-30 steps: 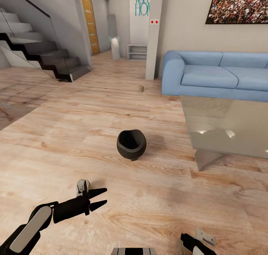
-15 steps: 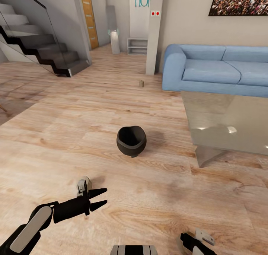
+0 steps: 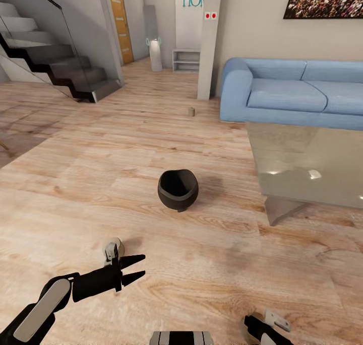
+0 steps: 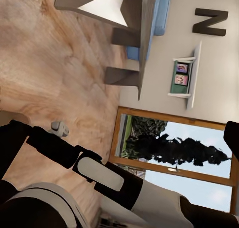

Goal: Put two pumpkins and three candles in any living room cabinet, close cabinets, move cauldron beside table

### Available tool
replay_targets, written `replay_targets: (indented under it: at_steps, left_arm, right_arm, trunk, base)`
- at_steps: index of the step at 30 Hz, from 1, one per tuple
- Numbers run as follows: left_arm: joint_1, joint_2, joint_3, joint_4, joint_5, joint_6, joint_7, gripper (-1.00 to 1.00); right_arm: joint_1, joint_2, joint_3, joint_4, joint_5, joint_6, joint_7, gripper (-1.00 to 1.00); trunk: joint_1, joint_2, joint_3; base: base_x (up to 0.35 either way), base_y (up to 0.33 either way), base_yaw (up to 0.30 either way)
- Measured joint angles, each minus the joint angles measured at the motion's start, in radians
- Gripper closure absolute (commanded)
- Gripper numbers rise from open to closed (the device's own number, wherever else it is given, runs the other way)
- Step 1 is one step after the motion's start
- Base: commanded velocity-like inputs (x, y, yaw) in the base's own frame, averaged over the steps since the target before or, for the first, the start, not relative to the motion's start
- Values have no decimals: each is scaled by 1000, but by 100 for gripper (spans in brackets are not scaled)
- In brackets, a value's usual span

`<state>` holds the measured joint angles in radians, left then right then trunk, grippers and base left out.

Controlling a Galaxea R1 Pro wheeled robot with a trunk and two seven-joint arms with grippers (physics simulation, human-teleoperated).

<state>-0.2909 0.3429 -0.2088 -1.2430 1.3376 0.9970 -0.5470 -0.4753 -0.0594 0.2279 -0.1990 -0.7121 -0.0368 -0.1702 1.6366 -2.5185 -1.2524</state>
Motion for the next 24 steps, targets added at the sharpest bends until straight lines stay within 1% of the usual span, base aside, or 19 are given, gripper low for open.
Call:
replay_targets:
  at_steps: [2,9,10,24]
  left_arm:
    - [0,0,0,0,-1,0,0,-100]
    - [0,0,0,0,0,0,0,-100]
    - [0,0,0,0,0,0,0,-100]
    - [0,0,0,0,0,0,0,-100]
  right_arm:
    - [0,0,0,0,2,0,-1,-100]
    - [0,0,0,0,2,0,-1,-100]
    - [0,0,0,0,2,0,-1,100]
    - [0,0,-1,0,3,0,-1,100]
  trunk:
    - [1,0,-8]
    - [1,-1,-8]
    - [1,-1,-8]
    - [1,-1,-8]
  base:
    - [0,0,0]
    - [0,0,0]
    - [0,0,0]
    - [0,0,0]
